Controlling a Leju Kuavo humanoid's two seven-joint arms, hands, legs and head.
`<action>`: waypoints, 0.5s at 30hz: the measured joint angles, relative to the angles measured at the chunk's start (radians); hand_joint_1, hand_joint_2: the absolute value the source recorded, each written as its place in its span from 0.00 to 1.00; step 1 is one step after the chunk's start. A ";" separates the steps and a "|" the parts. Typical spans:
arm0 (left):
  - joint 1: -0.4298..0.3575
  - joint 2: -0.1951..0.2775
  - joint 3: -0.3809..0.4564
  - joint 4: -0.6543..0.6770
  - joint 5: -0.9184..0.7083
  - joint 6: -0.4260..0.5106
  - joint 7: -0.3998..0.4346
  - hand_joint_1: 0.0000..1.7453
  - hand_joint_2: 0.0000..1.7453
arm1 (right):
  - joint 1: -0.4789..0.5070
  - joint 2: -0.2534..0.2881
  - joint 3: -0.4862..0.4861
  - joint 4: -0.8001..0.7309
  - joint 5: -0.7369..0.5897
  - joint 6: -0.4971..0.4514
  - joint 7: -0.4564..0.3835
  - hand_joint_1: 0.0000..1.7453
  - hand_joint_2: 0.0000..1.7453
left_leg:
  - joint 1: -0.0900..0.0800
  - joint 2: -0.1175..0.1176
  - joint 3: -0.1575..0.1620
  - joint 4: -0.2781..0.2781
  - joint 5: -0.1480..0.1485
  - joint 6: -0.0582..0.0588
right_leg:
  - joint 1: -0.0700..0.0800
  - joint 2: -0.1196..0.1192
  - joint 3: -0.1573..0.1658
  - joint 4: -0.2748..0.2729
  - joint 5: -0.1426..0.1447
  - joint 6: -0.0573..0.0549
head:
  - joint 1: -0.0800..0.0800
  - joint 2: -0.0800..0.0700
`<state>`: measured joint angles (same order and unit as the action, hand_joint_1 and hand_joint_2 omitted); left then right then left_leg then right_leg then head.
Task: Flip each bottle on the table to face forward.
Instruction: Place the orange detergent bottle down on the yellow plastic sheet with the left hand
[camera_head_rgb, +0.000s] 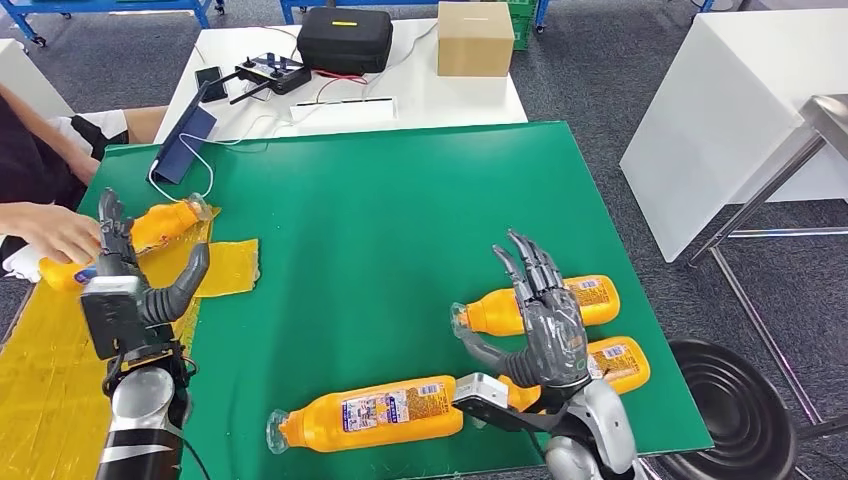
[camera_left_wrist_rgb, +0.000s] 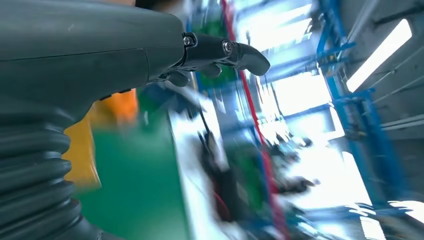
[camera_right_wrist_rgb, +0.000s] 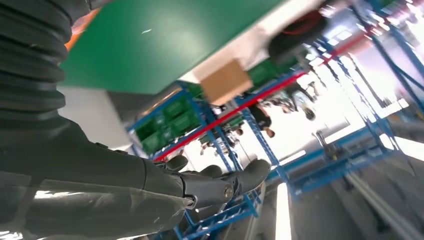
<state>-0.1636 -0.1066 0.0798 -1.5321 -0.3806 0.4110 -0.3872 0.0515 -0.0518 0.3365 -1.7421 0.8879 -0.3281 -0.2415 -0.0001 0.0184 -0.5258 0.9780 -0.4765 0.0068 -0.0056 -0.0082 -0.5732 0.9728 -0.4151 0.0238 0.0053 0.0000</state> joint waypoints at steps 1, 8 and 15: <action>0.004 0.002 -0.008 -0.007 0.059 -0.021 -0.014 0.00 1.00 | -0.006 -0.022 -0.008 0.009 0.009 0.015 0.009 0.00 1.00 | 0.000 0.000 0.000 0.000 0.000 0.000 | -0.001 0.000 0.000 0.000 0.000 0.000 | 0.000 0.000; 0.028 0.017 -0.028 -0.036 0.177 -0.201 -0.097 0.00 1.00 | -0.188 -0.318 -0.024 0.119 -0.097 0.391 0.039 0.00 1.00 | -0.006 -0.002 -0.002 0.000 0.002 0.004 | -0.005 -0.002 -0.001 0.000 0.003 0.004 | 0.000 0.000; 0.033 0.022 -0.052 -0.050 0.204 -0.223 -0.118 0.00 1.00 | -0.446 -0.544 -0.009 0.279 -0.226 0.579 0.006 0.00 1.00 | -0.008 -0.005 -0.003 0.002 0.004 0.006 | -0.006 -0.005 -0.001 0.000 0.004 0.006 | -0.001 0.000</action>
<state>-0.1309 -0.0848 0.0277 -1.5821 -0.1761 0.1883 -0.5051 -0.3946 -0.5955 0.3274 -1.4636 0.6614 0.2509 -0.2356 -0.0081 0.0131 -0.5288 0.9800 -0.4728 0.0133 -0.0121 -0.0135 -0.5743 0.9726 -0.4111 0.0302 0.0048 0.0000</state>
